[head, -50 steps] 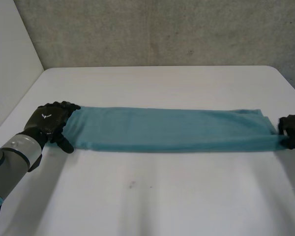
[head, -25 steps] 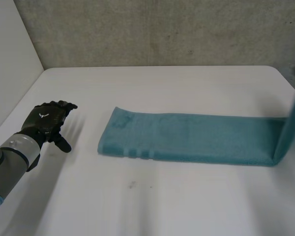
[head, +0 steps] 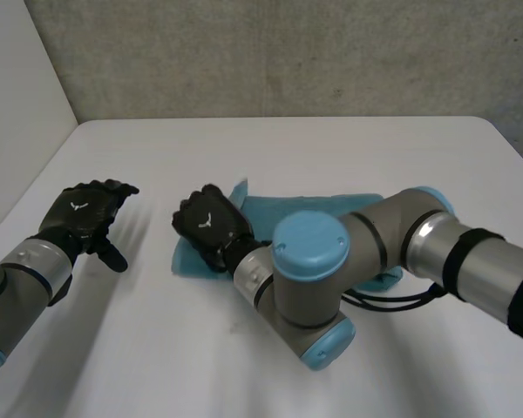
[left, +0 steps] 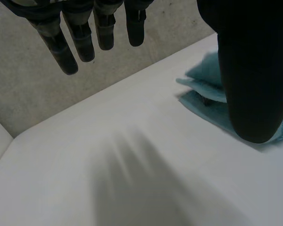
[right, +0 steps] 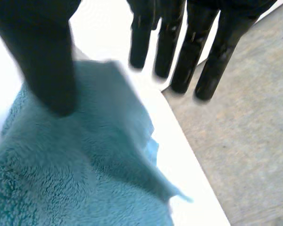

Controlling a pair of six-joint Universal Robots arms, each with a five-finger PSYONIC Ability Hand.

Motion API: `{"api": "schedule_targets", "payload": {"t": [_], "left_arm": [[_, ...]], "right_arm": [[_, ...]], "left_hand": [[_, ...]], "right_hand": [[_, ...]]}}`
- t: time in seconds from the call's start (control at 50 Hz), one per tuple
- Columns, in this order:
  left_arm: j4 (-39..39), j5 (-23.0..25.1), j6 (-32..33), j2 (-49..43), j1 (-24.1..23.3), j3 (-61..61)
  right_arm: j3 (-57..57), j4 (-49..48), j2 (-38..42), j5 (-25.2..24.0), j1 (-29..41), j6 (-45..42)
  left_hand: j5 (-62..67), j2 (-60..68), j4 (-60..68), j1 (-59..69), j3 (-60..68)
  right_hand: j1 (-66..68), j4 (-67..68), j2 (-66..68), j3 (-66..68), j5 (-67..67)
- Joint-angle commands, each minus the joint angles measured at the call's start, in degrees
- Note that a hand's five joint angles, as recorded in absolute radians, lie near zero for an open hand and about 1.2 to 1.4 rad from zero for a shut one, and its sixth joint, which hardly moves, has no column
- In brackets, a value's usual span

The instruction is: Fold the laundry

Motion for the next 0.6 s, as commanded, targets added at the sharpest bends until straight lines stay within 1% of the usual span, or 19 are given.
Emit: {"api": "schedule_targets", "payload": {"t": [0.02, 0.08, 0.1, 0.12, 0.16, 0.18, 0.2, 0.26, 0.28, 0.34, 0.4, 0.44, 0.46, 0.48, 0.5, 0.52, 0.54, 0.6], "left_arm": [[0.04, 0.37, 0.09, -0.1, -0.91, 0.89], [0.13, 0.72, 0.18, -0.19, -2.58, 2.73], [0.13, 0.72, 0.18, -0.27, -3.28, 3.35], [0.13, 0.64, 0.18, -0.8, -4.77, 4.57], [0.04, 0.55, 0.18, -1.24, -6.27, 5.99], [0.04, 0.64, 0.18, -1.76, -7.06, 6.69], [0.04, 0.72, 0.09, -2.99, -8.98, 8.18], [0.04, 0.11, 0.0, -5.01, -11.98, 10.73], [-0.05, -0.15, -0.08, -6.15, -13.64, 12.48], [-0.22, -0.33, -0.08, -8.0, -15.93, 15.12], [-0.31, -1.03, -0.08, -8.45, -16.73, 15.92], [-0.22, -2.17, -0.17, -8.45, -17.26, 15.84], [-0.22, -2.52, -0.09, -8.45, -17.26, 15.75], [-0.22, -2.87, -0.08, -8.45, -17.35, 15.66], [-0.31, -3.49, -0.08, -8.36, -17.35, 15.4], [-0.31, -3.75, -0.08, -8.27, -17.35, 15.22], [-0.31, -3.93, -0.08, -8.1, -17.35, 15.05], [-0.4, -4.37, -0.08, -7.48, -16.83, 14.34]], "right_arm": [[2.89, 1.32, -9.83, 7.5, -4.39, 9.09], [6.06, 2.99, -13.89, 8.66, -8.97, 16.49], [8.51, 4.65, -16.34, 8.66, -11.51, 20.52], [9.75, 5.62, -17.32, 8.66, -12.75, 22.3], [12.12, 7.9, -18.91, 8.57, -15.21, 24.68], [14.57, 10.53, -19.87, 8.57, -17.31, 26.0], [15.9, 11.77, -20.23, 8.48, -18.29, 26.36], [21.34, 15.46, -21.02, 7.78, -21.8, 26.36], [22.76, 15.91, -21.28, 7.69, -22.69, 26.36], [28.19, 15.83, -21.99, 6.99, -25.67, 26.01], [31.55, 14.86, -21.99, 6.81, -27.61, 25.4], [33.75, 13.46, -21.64, 7.43, -29.28, 24.43], [34.28, 12.76, -21.64, 7.52, -29.81, 24.08], [34.81, 11.88, -21.55, 7.69, -30.34, 23.9], [35.51, 9.43, -21.55, 7.95, -31.39, 23.47], [35.77, 7.84, -21.81, 8.13, -31.83, 23.2], [35.86, 6.26, -21.81, 8.31, -32.27, 22.94], [34.73, 0.72, -22.25, 8.66, -32.72, 20.13]], "left_hand": [[-2.16, -1.15, -1.4, -1.16, -1.91], [-2.16, -1.15, -1.4, -1.16, -1.91], [-2.16, -1.15, -1.4, -1.16, -1.91], [-2.16, -1.15, -1.4, -1.16, -1.91], [-2.0, -0.98, -1.23, -1.0, -1.74], [-2.0, -0.98, -1.23, -1.0, -1.74], [-1.83, -0.81, -1.06, -0.83, -1.57], [-1.83, -0.81, -1.06, -0.83, -1.57], [-1.83, -0.81, -1.06, -0.83, -1.57], [-1.66, -0.64, -0.89, -0.66, -1.41], [-1.49, -0.47, -0.72, -0.49, -1.24], [-1.49, -0.47, -0.72, -0.49, -1.24], [-1.49, -0.47, -0.72, -0.49, -1.24], [-1.49, -0.47, -0.72, -0.49, -1.24], [-1.49, -0.47, -0.72, -0.49, -1.24], [-1.49, -0.47, -0.72, -0.49, -1.24], [-1.49, -0.47, -0.72, -0.49, -1.24], [-1.49, -0.47, -0.72, -0.49, -1.24]], "right_hand": [[-14.03, -23.08, -22.36, -22.96, -23.59], [-14.03, -23.08, -22.36, -22.96, -23.59], [-14.03, -23.08, -22.36, -22.96, -23.59], [-14.03, -23.08, -22.36, -22.96, -23.59], [-14.03, -23.08, -22.36, -22.96, -23.59], [-14.03, -23.08, -22.36, -22.96, -23.59], [-14.03, -23.08, -22.36, -22.96, -23.59], [-14.03, -23.08, -22.36, -22.96, -23.59], [-14.03, -23.08, -22.36, -22.96, -23.59], [-14.03, -23.08, -22.36, -22.96, -23.59], [-13.13, -22.18, -21.45, -22.06, -22.69], [-5.74, -14.79, -14.06, -14.66, -15.3], [0.12, -8.93, -8.2, -8.81, -9.44], [9.51, 0.45, 1.18, 0.58, -0.06], [34.25, 25.2, 25.92, 25.32, 24.68], [47.15, 38.1, 38.83, 38.22, 37.59], [55.88, 46.83, 47.56, 46.95, 46.32], [55.97, 46.92, 47.64, 47.04, 46.41]]}}
